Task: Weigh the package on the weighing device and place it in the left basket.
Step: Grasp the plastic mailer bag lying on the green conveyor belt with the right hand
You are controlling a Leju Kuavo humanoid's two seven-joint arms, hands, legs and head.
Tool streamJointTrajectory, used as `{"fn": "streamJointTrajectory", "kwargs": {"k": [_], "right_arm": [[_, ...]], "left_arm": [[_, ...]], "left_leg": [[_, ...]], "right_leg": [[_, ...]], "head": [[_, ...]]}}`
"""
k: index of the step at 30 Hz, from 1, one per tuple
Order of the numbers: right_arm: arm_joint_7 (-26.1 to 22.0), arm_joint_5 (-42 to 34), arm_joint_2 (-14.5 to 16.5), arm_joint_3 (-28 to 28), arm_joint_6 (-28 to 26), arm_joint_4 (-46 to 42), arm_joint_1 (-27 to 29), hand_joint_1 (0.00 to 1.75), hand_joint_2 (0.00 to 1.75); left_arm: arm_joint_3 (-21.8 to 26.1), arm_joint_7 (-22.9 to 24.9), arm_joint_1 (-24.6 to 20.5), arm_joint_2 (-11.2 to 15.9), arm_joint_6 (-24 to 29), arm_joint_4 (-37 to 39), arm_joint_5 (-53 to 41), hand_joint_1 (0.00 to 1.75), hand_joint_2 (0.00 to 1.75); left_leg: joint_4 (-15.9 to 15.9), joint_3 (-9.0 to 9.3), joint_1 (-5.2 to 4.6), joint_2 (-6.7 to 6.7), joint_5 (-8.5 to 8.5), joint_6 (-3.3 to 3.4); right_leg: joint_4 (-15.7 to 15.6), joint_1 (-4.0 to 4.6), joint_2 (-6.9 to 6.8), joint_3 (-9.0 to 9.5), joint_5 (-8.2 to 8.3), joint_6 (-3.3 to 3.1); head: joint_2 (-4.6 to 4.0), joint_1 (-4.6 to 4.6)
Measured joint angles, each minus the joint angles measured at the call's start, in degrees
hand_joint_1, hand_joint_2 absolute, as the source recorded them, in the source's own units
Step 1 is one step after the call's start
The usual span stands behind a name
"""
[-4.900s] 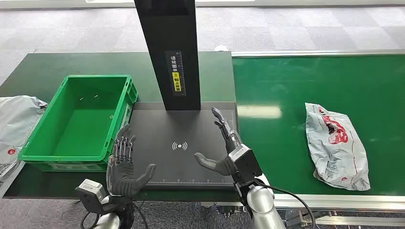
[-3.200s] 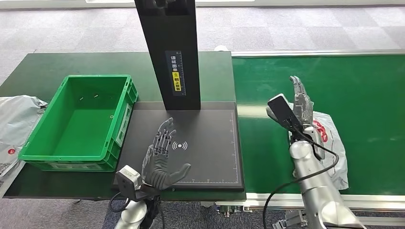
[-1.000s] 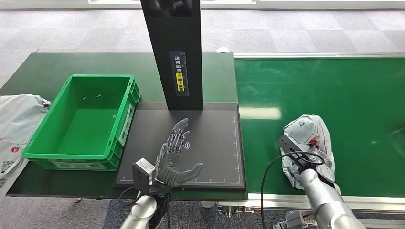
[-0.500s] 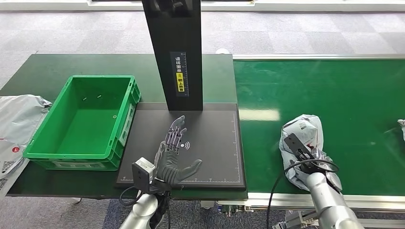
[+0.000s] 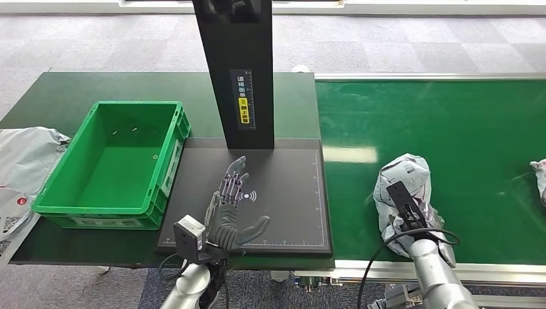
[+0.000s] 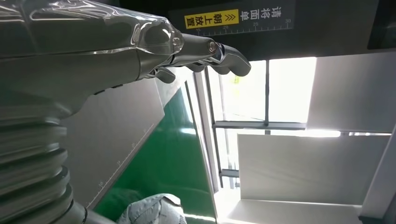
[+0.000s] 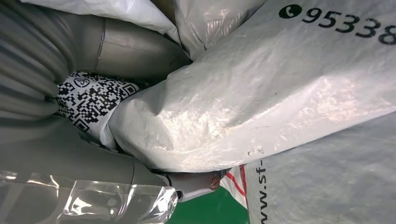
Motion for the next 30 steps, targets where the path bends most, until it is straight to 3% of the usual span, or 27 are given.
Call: {"fn": "streamJointTrajectory", "kwargs": {"k": [8, 10, 13, 18, 21, 24, 30], "right_arm": [[-1.23, -0.74, 0.41, -0.38, -0.83, -0.02, 0.08, 1.75, 1.75], [-4.85, -3.45, 0.61, -1.11, -2.51, -0.19, 0.35, 1.75, 1.75], [-15.08, -11.79, 1.34, -4.18, -4.41, -1.17, 1.39, 1.75, 1.75], [-29.89, -28.21, 3.2, -9.62, -1.82, -5.2, 3.11, 1.75, 1.75], [-33.72, -36.99, 4.46, -10.14, -0.59, -9.91, 4.17, 1.75, 1.75], [-34.4, -44.17, 5.98, -8.33, -1.92, -16.76, 5.11, 1.75, 1.75], [-36.69, -48.42, 7.18, -2.09, -6.62, -26.87, 6.92, 1.75, 1.75]], "left_arm": [[0.0, 0.0, 0.08, 0.16, 0.08, -0.11, 0.0, 0.0, 1.75], [0.0, -0.04, 0.19, 0.24, 0.4, -0.26, 0.06, 0.0, 1.75], [0.03, -0.4, 0.75, 0.43, 1.38, -0.99, 0.3, 0.0, 1.75], [0.08, -2.15, 1.85, 0.52, 3.28, -2.28, 0.32, 0.0, 1.75], [0.09, -2.71, 1.92, 0.45, 3.92, -2.76, 0.57, 0.0, 1.75], [0.12, -2.97, 1.93, 0.36, 4.43, -3.4, 0.95, 0.0, 1.75], [0.21, -3.01, 2.28, 0.36, 4.48, -4.35, 0.98, 0.0, 1.75]], "left_leg": [[0.0, -0.05, -0.02, -0.05, 0.04, 0.06], [0.0, -0.1, -0.02, -0.05, 0.04, 0.07], [0.0, -0.32, -0.05, -0.06, 0.09, 0.13], [0.01, -0.68, -0.08, -0.05, 0.13, 0.17], [0.01, -0.88, -0.08, -0.05, 0.15, 0.14], [0.01, -1.05, -0.08, 0.0, 0.17, 0.12], [0.0, -1.16, -0.07, 0.02, 0.17, 0.11]], "right_leg": [[-0.03, -0.02, -0.07, -0.01, 0.04, 0.06], [-0.03, -0.03, -0.07, -0.03, 0.04, 0.07], [-0.01, -0.08, -0.07, -0.23, 0.08, 0.1], [0.05, -0.09, -0.04, -0.65, 0.13, 0.11], [0.12, -0.09, -0.03, -0.88, 0.13, 0.09], [0.17, -0.09, 0.03, -1.13, 0.14, 0.06], [0.22, -0.08, 0.06, -1.28, 0.13, 0.05]], "head": [[0.0, 0.0], [0.0, 0.0], [0.0, 0.0], [0.01, 0.0], [0.01, 0.0], [0.0, -0.01], [0.0, -0.01]]}}
